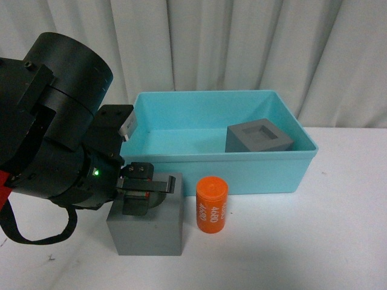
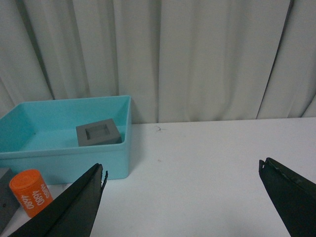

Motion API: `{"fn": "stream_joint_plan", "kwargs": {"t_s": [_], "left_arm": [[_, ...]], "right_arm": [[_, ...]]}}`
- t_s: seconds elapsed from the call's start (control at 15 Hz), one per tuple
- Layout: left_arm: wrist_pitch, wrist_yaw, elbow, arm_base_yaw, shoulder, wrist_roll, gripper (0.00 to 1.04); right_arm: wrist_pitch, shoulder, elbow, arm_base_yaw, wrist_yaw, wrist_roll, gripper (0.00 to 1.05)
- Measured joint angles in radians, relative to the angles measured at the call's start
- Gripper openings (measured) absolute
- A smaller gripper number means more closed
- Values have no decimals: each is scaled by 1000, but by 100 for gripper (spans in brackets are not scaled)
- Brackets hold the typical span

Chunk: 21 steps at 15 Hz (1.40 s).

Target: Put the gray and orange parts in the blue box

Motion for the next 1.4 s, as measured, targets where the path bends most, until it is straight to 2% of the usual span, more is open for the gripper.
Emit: {"fn": "stream_joint_plan", "kwargs": {"t_s": [0.07, 0.2, 0.53, 0.94, 1.14, 1.4], "left_arm": [[-1, -2, 2, 3, 0, 6, 26], [-4, -4, 2, 4, -5, 14, 21], [-25, -7, -51, 15, -61, 49, 20], [-188, -6, -106, 115, -359, 204, 19], [-268, 20, 43, 84, -410, 206, 19], [-317, 12, 330, -36, -277, 174, 19]], "right_arm": [[0, 0, 0, 0, 0, 0, 98], [0, 0, 0, 0, 0, 0, 98], [0, 0, 0, 0, 0, 0, 98], [0, 0, 0, 0, 0, 0, 98], [0, 0, 0, 0, 0, 0, 98], [0, 0, 0, 0, 0, 0, 98]]}}
